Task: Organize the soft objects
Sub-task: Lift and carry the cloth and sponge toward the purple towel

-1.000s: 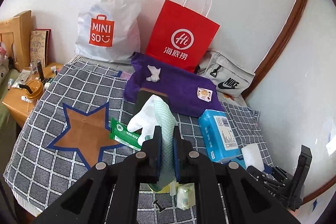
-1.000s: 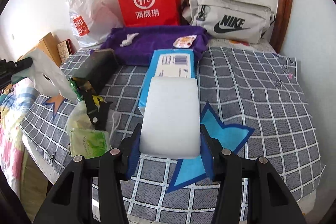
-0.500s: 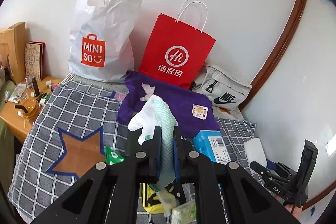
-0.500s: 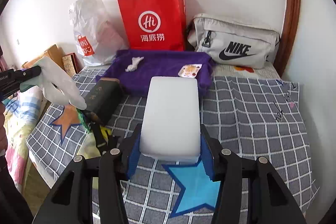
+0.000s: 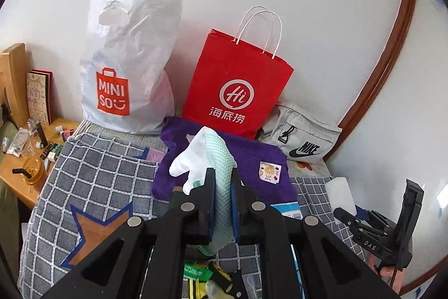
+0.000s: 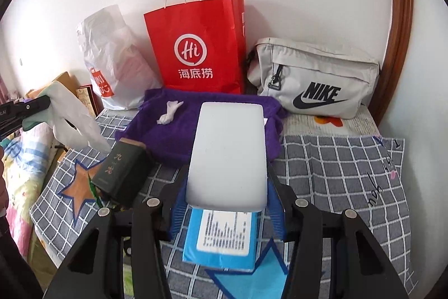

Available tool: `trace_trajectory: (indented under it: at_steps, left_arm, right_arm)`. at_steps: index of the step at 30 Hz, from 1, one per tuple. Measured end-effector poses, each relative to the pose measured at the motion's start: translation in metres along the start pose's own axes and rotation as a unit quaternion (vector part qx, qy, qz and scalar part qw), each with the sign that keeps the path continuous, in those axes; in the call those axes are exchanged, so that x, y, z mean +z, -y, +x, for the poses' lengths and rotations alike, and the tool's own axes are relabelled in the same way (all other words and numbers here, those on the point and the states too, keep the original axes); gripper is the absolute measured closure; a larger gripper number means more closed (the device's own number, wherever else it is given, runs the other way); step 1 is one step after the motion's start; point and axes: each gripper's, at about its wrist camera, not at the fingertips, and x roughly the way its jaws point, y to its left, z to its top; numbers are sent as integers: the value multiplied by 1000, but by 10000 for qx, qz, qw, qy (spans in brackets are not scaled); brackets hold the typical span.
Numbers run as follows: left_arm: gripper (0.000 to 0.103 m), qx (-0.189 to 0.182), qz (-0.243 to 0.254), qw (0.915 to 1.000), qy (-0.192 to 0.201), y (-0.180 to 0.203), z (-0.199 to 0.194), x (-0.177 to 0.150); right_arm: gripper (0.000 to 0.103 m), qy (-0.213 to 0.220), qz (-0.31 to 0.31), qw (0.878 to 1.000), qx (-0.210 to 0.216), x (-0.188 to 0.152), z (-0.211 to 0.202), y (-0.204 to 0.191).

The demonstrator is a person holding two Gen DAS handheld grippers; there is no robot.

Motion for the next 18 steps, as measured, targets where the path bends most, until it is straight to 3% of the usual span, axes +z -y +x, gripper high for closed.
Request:
trace_trajectory:
  at_steps: [4,13,18]
  left_arm:
    - [93,85,130,9999,77,5,21,11]
    - [93,-174,101,9997,-159,9,74,31]
    - [93,-34,342,9992,-206,15,102,38]
  right_arm:
    - [53,-7,93,10000,15,15,17,6]
    - [53,-98,179,9998,10,37,59,20]
    - [53,-214,258,9994,39,48,89,30]
